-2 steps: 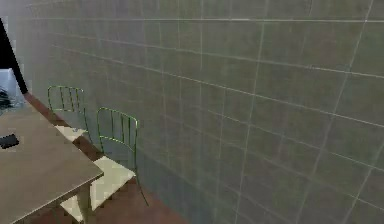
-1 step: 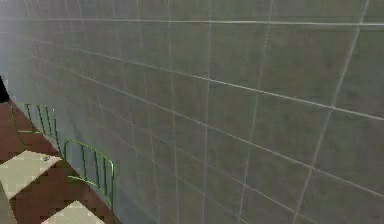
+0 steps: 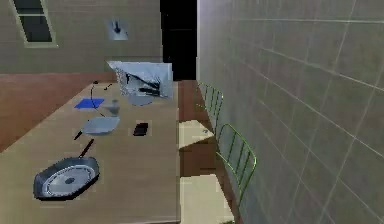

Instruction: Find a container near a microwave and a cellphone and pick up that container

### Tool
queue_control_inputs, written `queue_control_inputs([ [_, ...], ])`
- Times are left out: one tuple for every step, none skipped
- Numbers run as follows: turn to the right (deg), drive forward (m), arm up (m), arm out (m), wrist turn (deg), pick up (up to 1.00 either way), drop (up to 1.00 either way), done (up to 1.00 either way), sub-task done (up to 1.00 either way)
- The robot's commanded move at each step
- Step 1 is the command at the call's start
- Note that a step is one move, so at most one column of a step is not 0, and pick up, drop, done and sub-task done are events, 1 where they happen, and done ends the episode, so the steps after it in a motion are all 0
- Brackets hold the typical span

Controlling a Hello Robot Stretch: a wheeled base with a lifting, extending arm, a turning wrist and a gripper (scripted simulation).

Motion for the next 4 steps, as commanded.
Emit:
queue_control_inputs([
  [-45.0,0.0,0.0,0.0,0.0,0.0,0.0,0.0,0.0],
  [-45.0,0.0,0.0,0.0,0.0,0.0,0.0,0.0,0.0],
  [-21.0,0.0,0.0,0.0,0.0,0.0,0.0,0.0,0.0],
  [45.0,0.0,0.0,0.0,0.0,0.0,0.0,0.0,0.0],
])
